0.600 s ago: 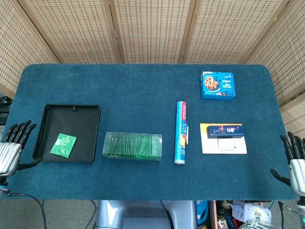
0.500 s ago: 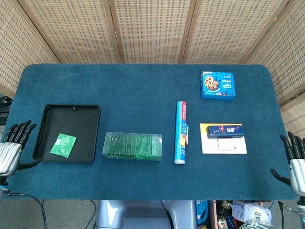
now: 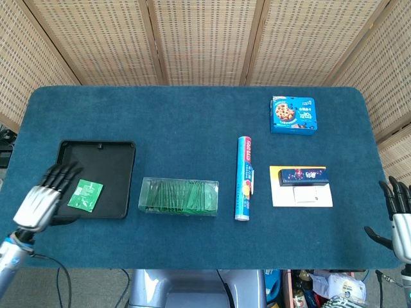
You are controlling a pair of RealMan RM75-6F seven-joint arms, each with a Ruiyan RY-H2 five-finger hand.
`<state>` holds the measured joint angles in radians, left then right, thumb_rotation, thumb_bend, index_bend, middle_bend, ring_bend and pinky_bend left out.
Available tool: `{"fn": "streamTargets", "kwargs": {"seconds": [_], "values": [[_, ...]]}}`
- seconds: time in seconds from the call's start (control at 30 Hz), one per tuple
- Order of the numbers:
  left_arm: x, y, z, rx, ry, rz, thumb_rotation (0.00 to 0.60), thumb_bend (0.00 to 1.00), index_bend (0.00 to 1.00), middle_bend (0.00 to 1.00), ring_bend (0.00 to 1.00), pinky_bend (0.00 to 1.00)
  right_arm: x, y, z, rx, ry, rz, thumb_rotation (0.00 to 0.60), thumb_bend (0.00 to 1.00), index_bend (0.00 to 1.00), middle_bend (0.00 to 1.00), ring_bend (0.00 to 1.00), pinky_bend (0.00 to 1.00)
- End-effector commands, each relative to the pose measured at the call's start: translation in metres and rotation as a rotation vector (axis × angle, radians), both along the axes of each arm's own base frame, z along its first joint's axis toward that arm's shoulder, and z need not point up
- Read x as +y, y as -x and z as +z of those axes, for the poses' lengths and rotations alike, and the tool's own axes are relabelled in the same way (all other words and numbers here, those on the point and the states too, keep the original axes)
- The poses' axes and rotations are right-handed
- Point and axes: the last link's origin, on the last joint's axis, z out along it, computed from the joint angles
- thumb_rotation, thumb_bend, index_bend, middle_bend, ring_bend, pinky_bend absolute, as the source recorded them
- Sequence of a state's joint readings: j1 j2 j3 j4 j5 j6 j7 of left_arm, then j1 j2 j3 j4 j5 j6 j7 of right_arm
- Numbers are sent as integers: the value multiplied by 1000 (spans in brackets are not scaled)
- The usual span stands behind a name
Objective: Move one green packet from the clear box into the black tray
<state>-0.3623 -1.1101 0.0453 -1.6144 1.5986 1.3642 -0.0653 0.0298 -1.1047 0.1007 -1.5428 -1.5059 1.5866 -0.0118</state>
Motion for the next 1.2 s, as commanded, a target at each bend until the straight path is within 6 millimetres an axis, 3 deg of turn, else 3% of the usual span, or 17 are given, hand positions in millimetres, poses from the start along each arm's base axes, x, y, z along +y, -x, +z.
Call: {"fn": "streamTargets", "kwargs": {"seconds": [0.03,0.13,0.27,0.4,0.7,1.2], "values": [[24,-55,-28,1,120,-135,600,41,3,0,0,0,-1,0,-1,-1,-3,-2,600,0,0,0,0,0],[36,-83,-49,12,176,-195,600,41,23,0,0,0,-3,2,-1,-2,-8,-10,600,0,0,0,0,0],[55,-132,-93,29,249,-256,600,41,44,0,0,0,-6,8,-2,-5,-16,-35,600,0,0,0,0,0],[62,-148,-112,51,257,-261,600,41,62,0,0,0,-8,12,-2,-8,-20,-49,600,0,0,0,0,0],[67,-165,-134,78,264,-262,600,41,71,0,0,0,-10,18,-1,-18,-18,-68,600,0,0,0,0,0],[69,-167,-148,118,258,-263,600,52,85,0,0,0,-11,20,0,-35,-28,-72,600,0,0,0,0,0]]}}
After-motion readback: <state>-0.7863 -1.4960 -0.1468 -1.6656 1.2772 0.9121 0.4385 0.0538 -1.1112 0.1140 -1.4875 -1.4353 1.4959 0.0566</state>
